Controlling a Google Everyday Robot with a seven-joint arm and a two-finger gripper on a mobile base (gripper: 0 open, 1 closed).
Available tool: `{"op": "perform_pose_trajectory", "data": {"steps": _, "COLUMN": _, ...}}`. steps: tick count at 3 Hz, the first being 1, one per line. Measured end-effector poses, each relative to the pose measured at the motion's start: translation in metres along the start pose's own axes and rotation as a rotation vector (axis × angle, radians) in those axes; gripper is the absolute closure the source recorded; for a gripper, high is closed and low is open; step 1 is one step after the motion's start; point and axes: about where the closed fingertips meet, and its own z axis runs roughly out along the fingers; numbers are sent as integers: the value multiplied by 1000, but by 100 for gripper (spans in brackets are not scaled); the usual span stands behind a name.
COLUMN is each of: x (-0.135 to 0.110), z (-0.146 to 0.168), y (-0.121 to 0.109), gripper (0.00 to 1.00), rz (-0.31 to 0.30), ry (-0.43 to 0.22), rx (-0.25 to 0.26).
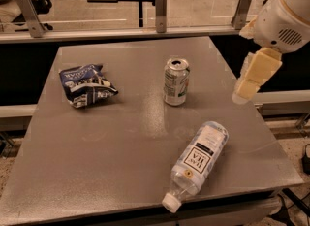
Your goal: Move 7up can near blue chip bag
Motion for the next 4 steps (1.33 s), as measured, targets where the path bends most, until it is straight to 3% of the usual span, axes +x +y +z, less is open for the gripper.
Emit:
{"op": "perform_pose_trajectory", "data": {"steps": 1, "x": -23, "z": 22, "y": -24, "gripper": 0, "rz": 9, "ry": -79, "rx": 3}}
{"op": "perform_pose_trajectory", "data": {"steps": 2, "x": -56, "z": 58, "y": -40, "gripper": 0, "rz": 19, "ry": -185, "rx": -29}}
{"op": "perform_pose_trajectory", "data": {"steps": 4, "x": -92, "z": 93, "y": -38, "gripper": 0, "rz": 13, "ry": -285, "rx": -101}}
